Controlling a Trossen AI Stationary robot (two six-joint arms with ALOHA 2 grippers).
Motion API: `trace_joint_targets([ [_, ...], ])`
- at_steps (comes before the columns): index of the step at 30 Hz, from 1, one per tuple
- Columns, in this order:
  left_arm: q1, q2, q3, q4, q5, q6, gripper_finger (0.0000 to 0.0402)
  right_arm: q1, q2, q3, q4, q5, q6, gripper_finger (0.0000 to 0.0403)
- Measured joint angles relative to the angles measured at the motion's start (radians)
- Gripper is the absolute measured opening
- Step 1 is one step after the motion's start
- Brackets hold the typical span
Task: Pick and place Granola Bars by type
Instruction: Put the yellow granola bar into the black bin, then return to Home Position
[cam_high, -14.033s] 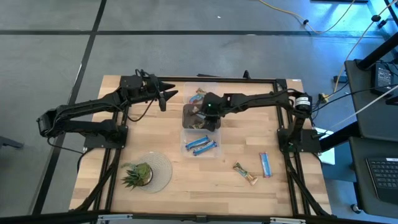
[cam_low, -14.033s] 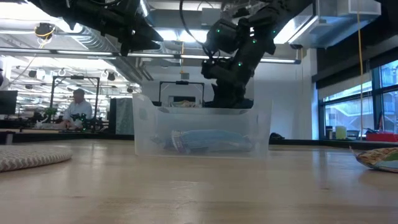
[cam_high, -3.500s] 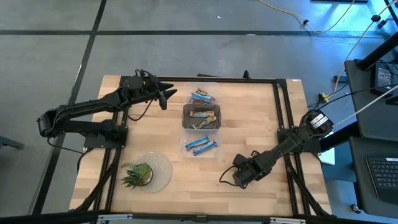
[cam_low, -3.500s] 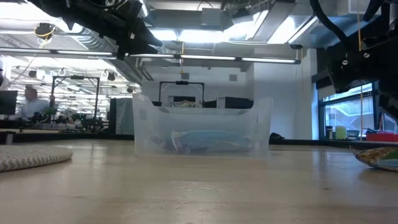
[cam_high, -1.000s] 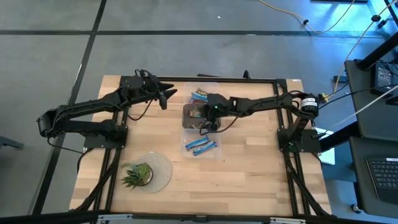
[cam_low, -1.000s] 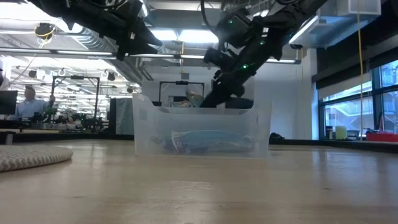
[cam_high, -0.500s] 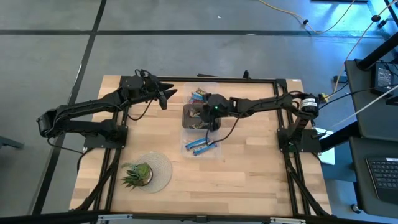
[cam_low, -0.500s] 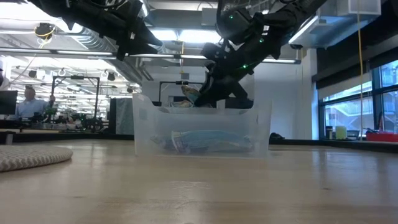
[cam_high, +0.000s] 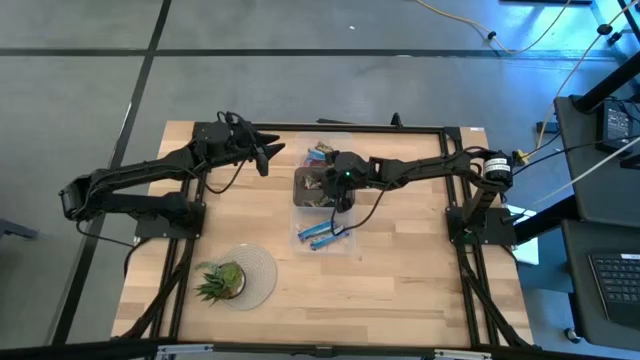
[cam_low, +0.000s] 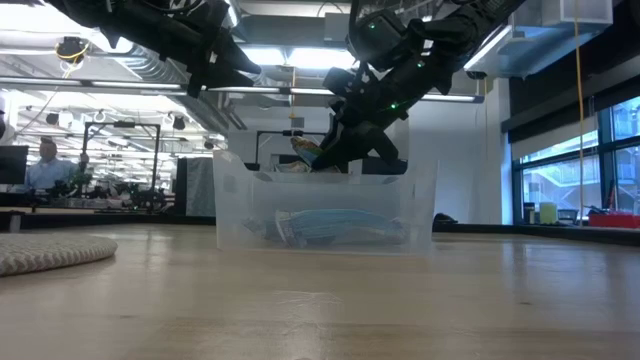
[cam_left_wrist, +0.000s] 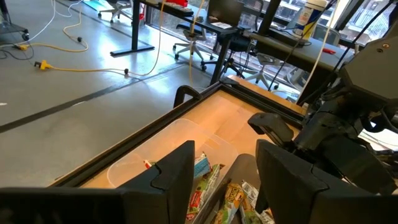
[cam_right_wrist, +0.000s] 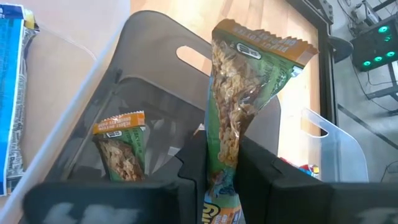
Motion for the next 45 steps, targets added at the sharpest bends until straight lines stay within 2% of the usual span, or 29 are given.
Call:
trace_joint_targets([
  [11,0.000,0.000,0.000,0.000,0.000,-0.015,0.0164,0.000,0.000,0.000,-0.008,0.000,0.001,0.0072],
  [14,0.000,0.000,0.000,0.000,0.000,-0.016,0.0164,0.000,-0.001,0.000,-0.009,-0.032,0.006,0.0076],
  [22,0.000,0.000,0.000,0.000,0.002,0.001,0.0164,0.000,-0.001,0.000,-0.017,-0.045,0.056,0.0149],
  [25,0.000,-0.010,-0.001,0.000,0.054,0.023,0.0164,0.002,-0.003,0.000,-0.017,0.050,0.095,0.0177],
  [27,0.000,-0.041,-0.001,0.000,0.110,0.032,0.0166,0.005,-0.021,0.000,-0.036,0.112,0.195,0.0190],
  [29,0.000,-0.086,-0.001,-0.007,0.163,0.046,0.0166,0.004,-0.057,0.000,-0.061,0.103,0.301,0.0196],
  [31,0.000,-0.142,-0.001,-0.039,0.201,0.053,0.0165,0.004,-0.110,0.000,-0.126,0.048,0.371,0.0199],
  [34,-0.004,-0.240,0.000,-0.126,0.220,0.059,0.0163,0.003,-0.204,-0.003,-0.242,-0.025,0.466,0.0200],
  [36,-0.014,-0.304,0.000,-0.201,0.216,0.072,0.0162,0.004,-0.279,-0.025,-0.282,-0.035,0.523,0.0200],
  [39,-0.038,-0.391,-0.004,-0.280,0.168,0.073,0.0162,0.005,-0.398,-0.097,-0.299,-0.033,0.605,0.0201],
  [45,-0.092,-0.568,-0.095,-0.284,0.044,0.089,0.0162,0.007,-0.663,-0.316,-0.224,-0.034,0.753,0.0201],
])
